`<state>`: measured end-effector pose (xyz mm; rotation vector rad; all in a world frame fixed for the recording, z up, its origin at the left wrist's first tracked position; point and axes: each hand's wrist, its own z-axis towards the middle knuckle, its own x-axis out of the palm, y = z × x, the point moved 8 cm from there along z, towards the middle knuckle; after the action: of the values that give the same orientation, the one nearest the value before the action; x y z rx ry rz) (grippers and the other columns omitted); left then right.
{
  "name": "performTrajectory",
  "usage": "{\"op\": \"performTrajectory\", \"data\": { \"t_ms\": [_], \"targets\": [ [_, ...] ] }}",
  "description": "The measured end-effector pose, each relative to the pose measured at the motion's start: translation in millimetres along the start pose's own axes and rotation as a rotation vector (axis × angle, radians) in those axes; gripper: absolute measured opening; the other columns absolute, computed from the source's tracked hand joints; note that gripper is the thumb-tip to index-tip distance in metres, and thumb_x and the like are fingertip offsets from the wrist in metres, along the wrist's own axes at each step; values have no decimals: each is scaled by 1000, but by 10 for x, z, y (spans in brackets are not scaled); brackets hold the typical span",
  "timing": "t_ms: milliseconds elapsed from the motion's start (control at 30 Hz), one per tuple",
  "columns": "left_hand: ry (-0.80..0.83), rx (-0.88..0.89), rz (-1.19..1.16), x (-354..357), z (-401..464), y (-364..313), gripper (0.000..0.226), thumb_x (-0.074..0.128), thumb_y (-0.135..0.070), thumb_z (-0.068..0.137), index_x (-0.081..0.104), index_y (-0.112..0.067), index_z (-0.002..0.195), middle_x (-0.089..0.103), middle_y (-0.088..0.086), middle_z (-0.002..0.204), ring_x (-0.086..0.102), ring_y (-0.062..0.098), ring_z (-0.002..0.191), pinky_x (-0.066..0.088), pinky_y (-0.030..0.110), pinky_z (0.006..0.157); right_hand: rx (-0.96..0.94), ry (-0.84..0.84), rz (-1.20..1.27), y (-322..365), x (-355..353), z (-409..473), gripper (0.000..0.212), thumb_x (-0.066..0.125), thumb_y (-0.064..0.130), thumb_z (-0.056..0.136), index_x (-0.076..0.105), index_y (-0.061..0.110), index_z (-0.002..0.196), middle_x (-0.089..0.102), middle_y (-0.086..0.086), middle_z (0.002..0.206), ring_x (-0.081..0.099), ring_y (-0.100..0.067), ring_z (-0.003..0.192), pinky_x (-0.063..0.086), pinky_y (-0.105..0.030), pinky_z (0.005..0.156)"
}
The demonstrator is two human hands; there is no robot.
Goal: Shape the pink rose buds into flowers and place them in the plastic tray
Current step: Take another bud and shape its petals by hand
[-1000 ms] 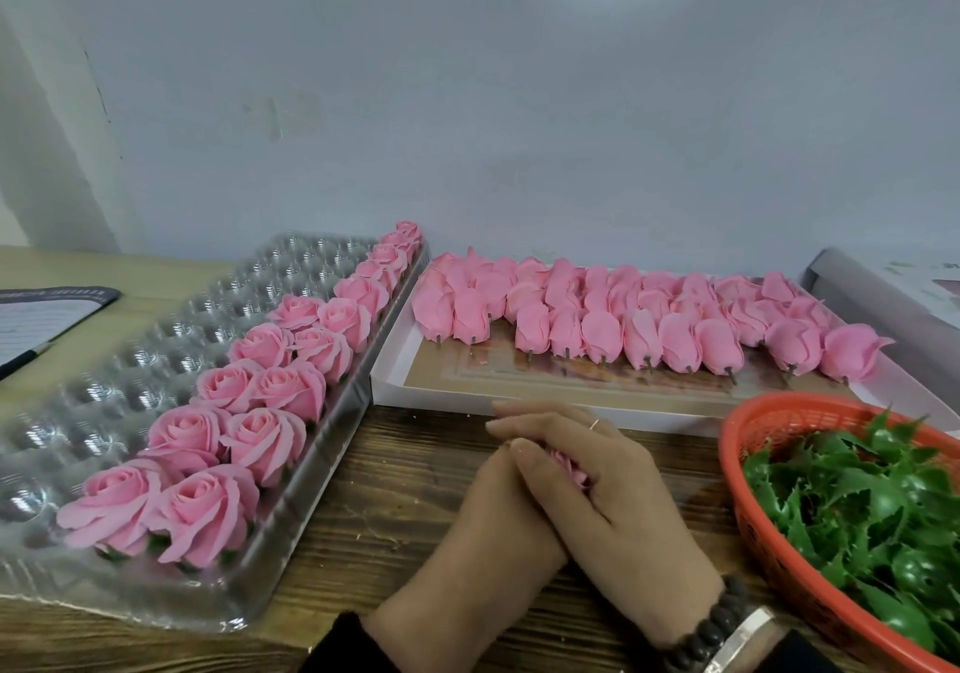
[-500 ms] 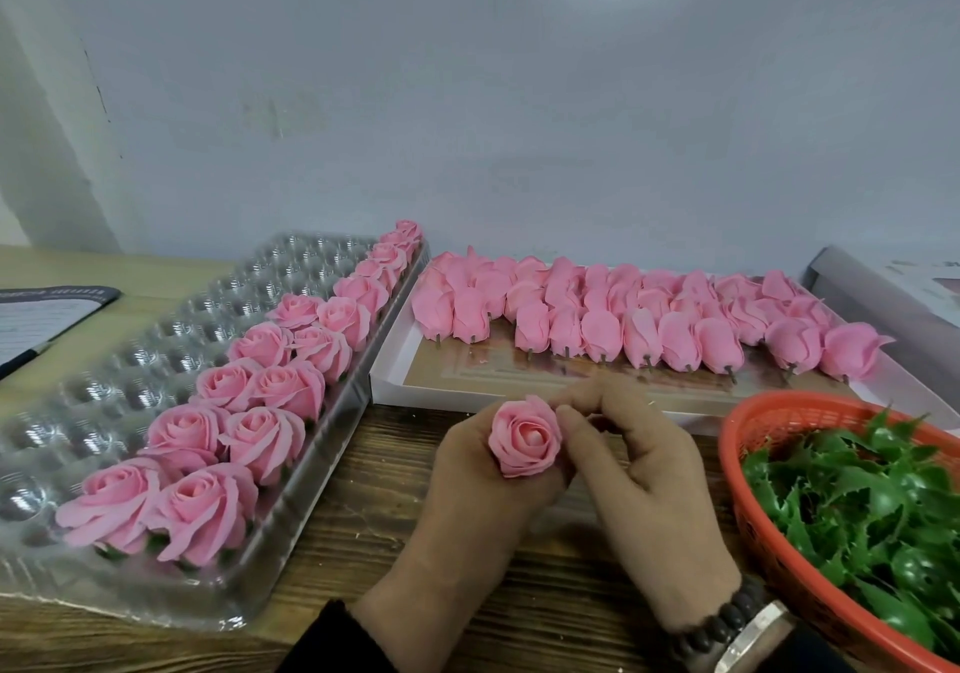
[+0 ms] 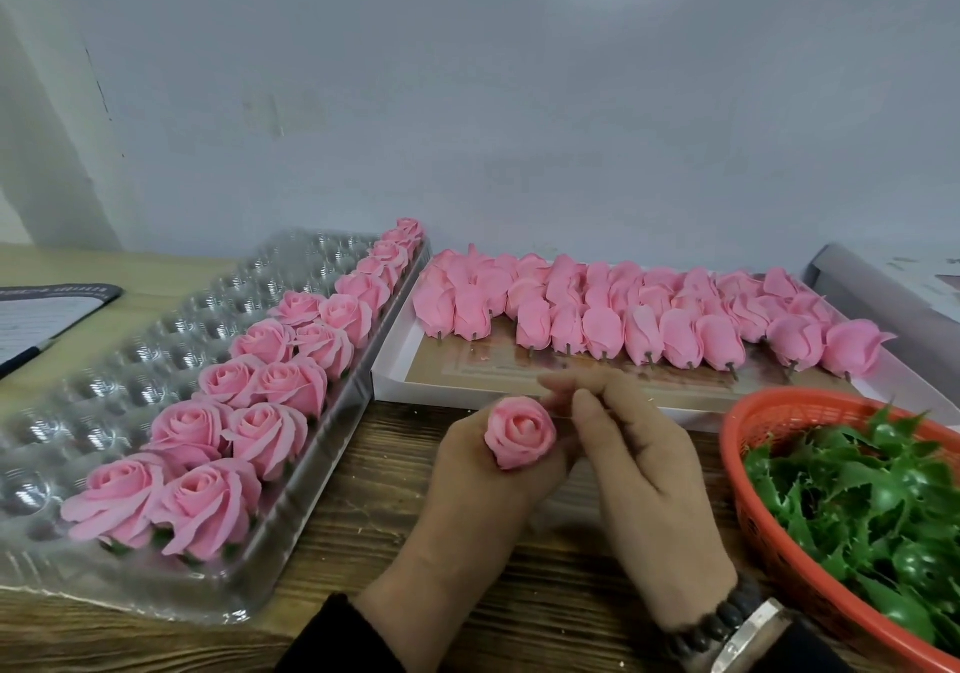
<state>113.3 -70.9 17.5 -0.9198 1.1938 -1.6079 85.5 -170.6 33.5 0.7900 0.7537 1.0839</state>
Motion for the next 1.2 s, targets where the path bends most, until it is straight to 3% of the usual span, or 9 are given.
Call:
{"op": "performTrajectory", "data": {
  "t_ms": [167, 367, 500, 600, 767, 867, 967, 1100, 1200],
  "targets": [
    [-189, -114, -271, -187, -1, 174, 14, 80, -20, 62, 67, -15, 66, 61, 8, 68, 57, 14, 62, 45, 21, 51, 52, 21, -2, -104, 35, -11, 42, 54, -18, 77, 58, 24, 84, 65, 13, 83, 59, 2, 75, 43, -7, 70],
    [-130, -124, -436, -105, 3, 176, 23, 74, -20, 65, 73, -14, 88, 69, 8, 83, 64, 17, 79, 53, 25, 69, 85, 163, -91, -146, 281, -79, 36, 67, 20, 63, 52, 28, 95, 60, 16, 84, 58, -5, 76, 45, -13, 71],
    [-54, -170, -494, 4, -15, 206, 30, 71, -18, 69, 70, -8, 97, 65, 13, 89, 59, 23, 86, 49, 32, 79, 107, 110, -82, -130, 238, -61, 33, 64, 19, 61, 58, 26, 93, 60, 4, 76, 55, -5, 66, 47, -19, 63],
    [24, -228, -560, 60, -12, 218, 31, 72, -22, 63, 71, -10, 91, 62, 15, 86, 62, 23, 82, 52, 31, 74, 188, 153, 53, -160, 251, -54, 33, 66, 15, 61, 64, 25, 92, 58, -12, 70, 51, -7, 61, 46, -22, 59],
    [54, -300, -660, 56, 7, 272, 52, 78, -23, 55, 66, 7, 95, 61, 23, 93, 64, 26, 84, 56, 29, 75, 296, 278, 232, -205, 299, -50, 22, 69, -7, 74, 65, 4, 92, 53, 1, 62, 45, -8, 59, 40, -17, 56],
    [67, -291, -623, 46, -1, 271, 38, 77, -22, 59, 70, 0, 88, 64, 20, 89, 65, 25, 82, 56, 29, 74, 334, 299, 289, -237, 304, -68, 22, 70, -4, 75, 63, -2, 96, 54, -11, 70, 47, -18, 67, 42, -28, 65],
    [-3, -225, -426, -55, 11, 234, 21, 77, -14, 67, 71, -1, 83, 67, 20, 82, 66, 25, 74, 56, 28, 62, 301, 310, 210, -209, 323, -73, 31, 61, -11, 79, 66, 10, 101, 62, -24, 79, 55, -20, 73, 50, -28, 66],
    [-126, 31, -30, -201, 67, 44, 11, 68, 10, 72, 67, 0, 76, 71, 1, 68, 65, 7, 66, 51, 15, 60, 235, 108, 138, -215, 97, 4, 41, 51, -18, 77, 64, 18, 92, 68, -7, 86, 61, -8, 79, 49, -17, 75],
    [-70, 113, 102, -116, 31, -32, 28, 65, 12, 75, 67, -15, 79, 71, -7, 71, 64, 0, 68, 47, 12, 62, 136, 102, 63, -139, 43, 20, 21, 57, -2, 86, 69, 15, 88, 69, -6, 88, 64, -18, 87, 51, -28, 82]
  ]
}}
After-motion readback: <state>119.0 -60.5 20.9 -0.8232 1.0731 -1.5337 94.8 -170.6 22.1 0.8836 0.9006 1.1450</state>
